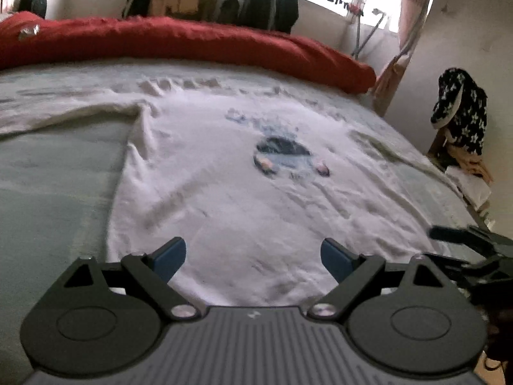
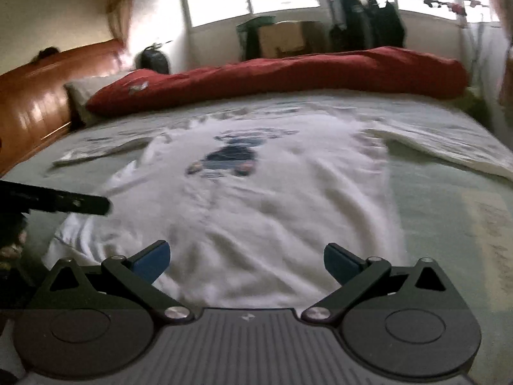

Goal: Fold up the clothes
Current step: 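Sweep both open grippers along the shirt body toward the hem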

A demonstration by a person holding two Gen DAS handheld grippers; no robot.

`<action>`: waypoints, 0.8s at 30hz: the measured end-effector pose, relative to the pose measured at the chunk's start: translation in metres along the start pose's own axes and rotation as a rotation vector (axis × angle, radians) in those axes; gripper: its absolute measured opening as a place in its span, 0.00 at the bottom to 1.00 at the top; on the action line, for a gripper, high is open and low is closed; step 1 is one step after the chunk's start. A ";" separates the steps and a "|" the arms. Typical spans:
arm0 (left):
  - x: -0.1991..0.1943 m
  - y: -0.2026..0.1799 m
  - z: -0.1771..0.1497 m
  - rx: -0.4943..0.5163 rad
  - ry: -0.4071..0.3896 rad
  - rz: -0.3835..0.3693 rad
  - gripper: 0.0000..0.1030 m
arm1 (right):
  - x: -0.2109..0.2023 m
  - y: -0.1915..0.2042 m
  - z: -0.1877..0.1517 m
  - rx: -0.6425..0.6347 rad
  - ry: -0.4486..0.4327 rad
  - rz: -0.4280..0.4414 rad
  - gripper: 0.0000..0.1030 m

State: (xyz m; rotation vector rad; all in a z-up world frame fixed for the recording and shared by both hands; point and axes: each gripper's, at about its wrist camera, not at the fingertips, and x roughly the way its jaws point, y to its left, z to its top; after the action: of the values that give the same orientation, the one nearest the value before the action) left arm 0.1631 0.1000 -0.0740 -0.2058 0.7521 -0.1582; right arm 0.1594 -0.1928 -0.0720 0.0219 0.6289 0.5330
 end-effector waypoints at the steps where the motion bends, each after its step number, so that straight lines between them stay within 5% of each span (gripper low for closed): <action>1: 0.005 0.002 -0.002 -0.009 0.018 0.015 0.88 | 0.009 0.000 0.001 0.007 0.020 0.004 1.00; 7: 0.000 0.019 -0.015 -0.024 0.008 -0.051 0.92 | 0.002 -0.033 -0.005 0.077 0.061 -0.067 1.00; 13: 0.005 0.010 -0.012 -0.002 0.031 -0.031 0.97 | 0.011 -0.062 0.044 0.168 -0.016 -0.014 1.00; 18: 0.004 0.010 -0.015 -0.003 0.024 -0.030 0.98 | 0.067 -0.088 0.070 0.289 0.068 0.121 1.00; 24: 0.005 0.016 -0.012 -0.041 0.020 -0.051 0.99 | 0.070 -0.115 0.060 0.292 0.077 -0.023 1.00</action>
State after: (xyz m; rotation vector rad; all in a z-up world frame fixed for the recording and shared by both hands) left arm 0.1591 0.1131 -0.0900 -0.2628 0.7709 -0.1934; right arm 0.2944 -0.2503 -0.0821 0.2706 0.7773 0.4180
